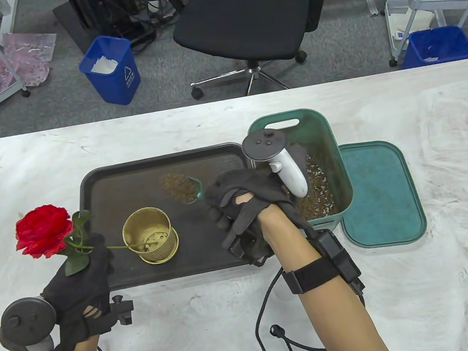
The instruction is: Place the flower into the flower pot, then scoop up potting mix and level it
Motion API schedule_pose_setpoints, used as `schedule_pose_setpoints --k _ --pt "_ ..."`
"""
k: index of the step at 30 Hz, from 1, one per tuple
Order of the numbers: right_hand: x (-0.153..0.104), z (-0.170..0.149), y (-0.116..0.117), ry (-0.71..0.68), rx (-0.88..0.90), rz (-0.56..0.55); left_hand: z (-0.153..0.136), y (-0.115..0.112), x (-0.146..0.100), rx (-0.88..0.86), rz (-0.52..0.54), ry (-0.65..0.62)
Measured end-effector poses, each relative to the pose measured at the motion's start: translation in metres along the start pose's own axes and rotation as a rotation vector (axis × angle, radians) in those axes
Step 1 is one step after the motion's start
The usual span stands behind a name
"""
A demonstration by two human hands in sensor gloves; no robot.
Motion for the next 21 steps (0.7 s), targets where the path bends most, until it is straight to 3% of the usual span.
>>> schedule_pose_setpoints --k 5,11,21 --pt "0.015 -0.008 0.032 0.023 -0.08 0.054 0.0 0.0 0.0 -0.002 0.001 0.004" --pt "0.03 -0.012 0.063 0.049 -0.208 0.04 0.0 0.0 0.0 -0.001 0.0 0.001" --pt "0.033 0.002 0.09 0.02 -0.378 -0.04 0.0 0.0 -0.001 0.001 0.002 0.003"
Point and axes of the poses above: the tracker on the back of each hand, its own z axis roughly to the thumb side, its own x axis roughly from the wrist to the fingertips, y = z × x, the point moved 3 cm from there along x, roughly from the wrist to the fingertips, and after that the axes turned 11 degrees about x, right-handed, at the moved point
